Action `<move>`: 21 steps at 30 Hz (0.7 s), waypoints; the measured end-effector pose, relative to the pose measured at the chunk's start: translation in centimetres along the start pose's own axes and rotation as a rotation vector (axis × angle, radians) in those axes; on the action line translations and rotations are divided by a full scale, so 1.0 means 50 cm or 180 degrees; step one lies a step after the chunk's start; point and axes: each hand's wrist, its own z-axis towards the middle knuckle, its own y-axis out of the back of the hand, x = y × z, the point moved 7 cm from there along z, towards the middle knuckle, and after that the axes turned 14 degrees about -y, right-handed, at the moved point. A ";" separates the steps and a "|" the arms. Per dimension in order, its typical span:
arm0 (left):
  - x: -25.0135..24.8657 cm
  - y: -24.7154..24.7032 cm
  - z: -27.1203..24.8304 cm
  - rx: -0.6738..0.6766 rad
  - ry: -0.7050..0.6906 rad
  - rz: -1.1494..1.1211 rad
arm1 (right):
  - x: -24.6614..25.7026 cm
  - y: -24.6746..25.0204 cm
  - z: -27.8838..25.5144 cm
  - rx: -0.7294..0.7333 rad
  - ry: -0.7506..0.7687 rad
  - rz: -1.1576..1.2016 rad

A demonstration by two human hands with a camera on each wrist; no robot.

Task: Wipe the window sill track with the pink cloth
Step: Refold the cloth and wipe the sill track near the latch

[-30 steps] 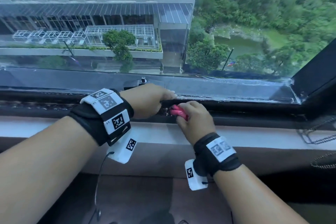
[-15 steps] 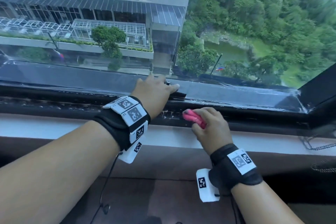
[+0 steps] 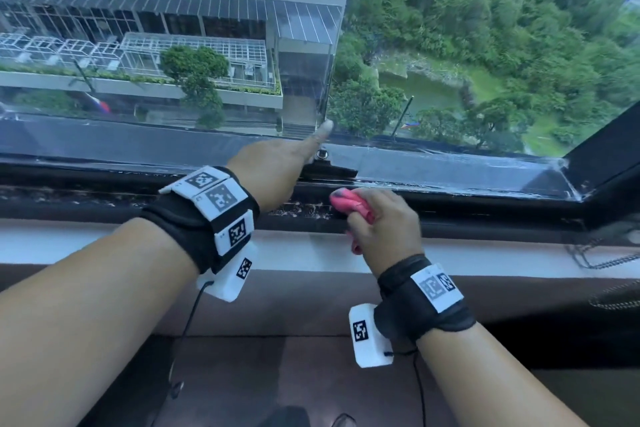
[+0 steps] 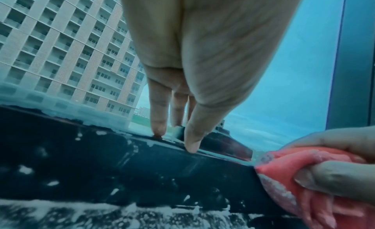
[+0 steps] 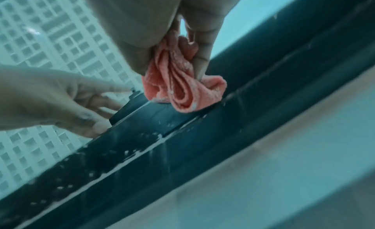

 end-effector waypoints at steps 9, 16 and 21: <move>0.000 0.008 0.002 0.0154 0.0076 0.0180 | 0.015 -0.048 -0.027 -0.0685 0.0201 -0.0689; -0.009 0.016 0.006 0.0060 0.0076 0.0158 | 0.011 -0.023 0.020 0.0434 -0.0109 0.0253; 0.016 0.013 -0.011 0.0061 0.0141 0.0014 | 0.026 -0.029 0.004 -0.0327 0.0089 -0.0654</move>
